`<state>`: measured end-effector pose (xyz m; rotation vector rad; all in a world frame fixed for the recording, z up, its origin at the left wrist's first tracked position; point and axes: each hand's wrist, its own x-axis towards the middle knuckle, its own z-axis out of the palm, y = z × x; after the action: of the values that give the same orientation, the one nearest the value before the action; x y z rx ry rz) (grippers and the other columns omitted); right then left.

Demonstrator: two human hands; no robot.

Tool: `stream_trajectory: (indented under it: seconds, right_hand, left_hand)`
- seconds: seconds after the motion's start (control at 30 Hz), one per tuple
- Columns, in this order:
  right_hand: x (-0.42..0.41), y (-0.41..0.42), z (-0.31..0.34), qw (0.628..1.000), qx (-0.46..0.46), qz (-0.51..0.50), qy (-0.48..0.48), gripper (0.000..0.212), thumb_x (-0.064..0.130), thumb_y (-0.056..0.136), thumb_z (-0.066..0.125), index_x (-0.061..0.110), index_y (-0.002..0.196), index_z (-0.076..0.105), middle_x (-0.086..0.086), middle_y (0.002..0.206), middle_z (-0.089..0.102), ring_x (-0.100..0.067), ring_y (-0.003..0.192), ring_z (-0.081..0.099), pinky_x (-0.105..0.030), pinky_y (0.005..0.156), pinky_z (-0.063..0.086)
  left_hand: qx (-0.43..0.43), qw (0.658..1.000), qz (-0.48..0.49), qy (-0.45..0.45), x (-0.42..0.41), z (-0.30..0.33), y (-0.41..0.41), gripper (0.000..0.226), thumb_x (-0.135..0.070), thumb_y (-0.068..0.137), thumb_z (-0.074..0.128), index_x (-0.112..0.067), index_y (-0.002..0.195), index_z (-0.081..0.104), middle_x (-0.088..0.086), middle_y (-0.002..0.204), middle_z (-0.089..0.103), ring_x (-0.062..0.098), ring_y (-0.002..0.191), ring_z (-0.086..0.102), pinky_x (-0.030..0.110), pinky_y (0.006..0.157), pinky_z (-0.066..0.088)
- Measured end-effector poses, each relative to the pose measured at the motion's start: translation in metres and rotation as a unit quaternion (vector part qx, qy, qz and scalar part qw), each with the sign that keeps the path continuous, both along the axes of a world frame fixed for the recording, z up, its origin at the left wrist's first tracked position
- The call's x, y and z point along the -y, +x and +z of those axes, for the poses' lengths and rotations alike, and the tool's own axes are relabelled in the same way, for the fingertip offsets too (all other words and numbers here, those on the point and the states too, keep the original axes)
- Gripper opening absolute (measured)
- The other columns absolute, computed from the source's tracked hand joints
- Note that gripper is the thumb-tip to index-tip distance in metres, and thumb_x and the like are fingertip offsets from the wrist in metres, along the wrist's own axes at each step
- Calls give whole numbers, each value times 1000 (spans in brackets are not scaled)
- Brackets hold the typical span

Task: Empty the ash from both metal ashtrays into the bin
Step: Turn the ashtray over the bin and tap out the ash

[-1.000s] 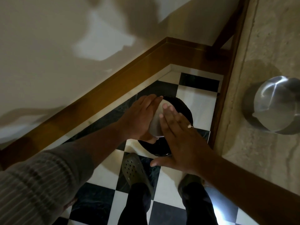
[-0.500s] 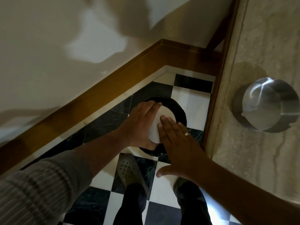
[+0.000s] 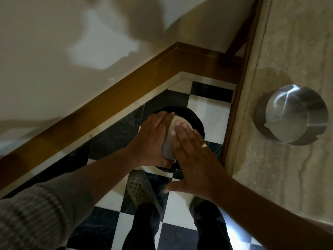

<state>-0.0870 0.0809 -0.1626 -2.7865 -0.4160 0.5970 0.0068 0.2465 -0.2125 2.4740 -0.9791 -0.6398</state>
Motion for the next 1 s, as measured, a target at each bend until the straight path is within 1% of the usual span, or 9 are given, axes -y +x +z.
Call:
stream_trajectory:
  seconds: [0.2, 0.3, 0.37, 0.43, 0.57, 0.7, 0.8, 0.9, 1.0]
  right_hand:
    - [2, -3, -3, 1000, -6, 4, -16, 138, 90, 57, 53, -1, 151, 9, -25, 160, 6, -38, 149, 6, -53, 118, 20]
    - [2, 3, 4, 998, 50, -29, 20, 133, 88, 62, 52, -3, 150, 10, -24, 159, 5, -36, 149, 3, -48, 122, 11]
    - [3, 5, 3, 999, 33, -19, 7, 137, 89, 59, 53, -2, 151, 8, -23, 160, 2, -35, 149, 0, -49, 122, 10]
    - [5, 3, -1, 1000, 0, 3, -6, 142, 90, 56, 55, -1, 152, 4, -24, 161, 1, -37, 149, 1, -53, 120, 18]
    - [5, 2, 4, 999, 32, -16, 8, 135, 89, 61, 49, -1, 151, 6, -23, 159, 1, -36, 149, 2, -51, 121, 13]
    - [8, -1, 1, 1000, -6, 16, -18, 139, 91, 56, 52, 0, 152, 8, -24, 161, 4, -38, 149, 5, -51, 119, 14]
    - [7, 0, 4, 999, 33, -12, 13, 129, 90, 65, 43, -2, 150, 13, -24, 159, 7, -36, 149, 6, -49, 120, 14]
    - [8, 1, 1, 1000, 8, 2, -2, 134, 89, 61, 51, -1, 151, 11, -24, 160, 6, -38, 149, 7, -54, 117, 24]
    - [5, 5, 5, 999, 38, -24, 16, 128, 87, 65, 50, -4, 149, 18, -25, 159, 9, -38, 149, 9, -50, 120, 19]
  left_hand:
    - [6, 1000, -19, 15, 3, 1, 7, 133, -66, 49, 78, -4, 152, 23, 16, 152, 34, 32, 140, 33, 40, 116, 29]
    - [21, 999, -28, -9, 6, 3, 9, 127, -67, 51, 76, 2, 148, 32, 17, 149, 40, 32, 140, 36, 46, 115, 34]
    - [23, 999, -33, -23, 7, 4, 10, 125, -67, 51, 75, 1, 148, 32, 17, 148, 41, 32, 140, 37, 44, 116, 33]
    - [27, 998, -49, -15, 6, 4, 10, 127, -66, 51, 76, 1, 148, 30, 19, 148, 41, 32, 139, 37, 40, 116, 30]
    - [16, 998, -47, -25, 2, 6, 16, 128, -68, 50, 73, 2, 148, 31, 18, 148, 41, 29, 139, 35, 34, 114, 27]
    - [25, 996, -82, -2, -2, 7, 21, 126, -70, 53, 72, -3, 149, 26, 18, 150, 39, 31, 137, 37, 40, 111, 35]
    - [16, 997, -76, -15, -3, 8, 23, 127, -69, 51, 73, -1, 149, 27, 18, 149, 40, 30, 137, 37, 38, 112, 34]
    - [26, 996, -83, -7, -1, 9, 24, 127, -70, 52, 72, -1, 149, 29, 18, 149, 40, 29, 137, 35, 35, 112, 29]
    - [16, 998, -61, -14, 5, 9, 22, 127, -67, 50, 76, 1, 148, 31, 18, 148, 42, 28, 137, 36, 32, 112, 28]
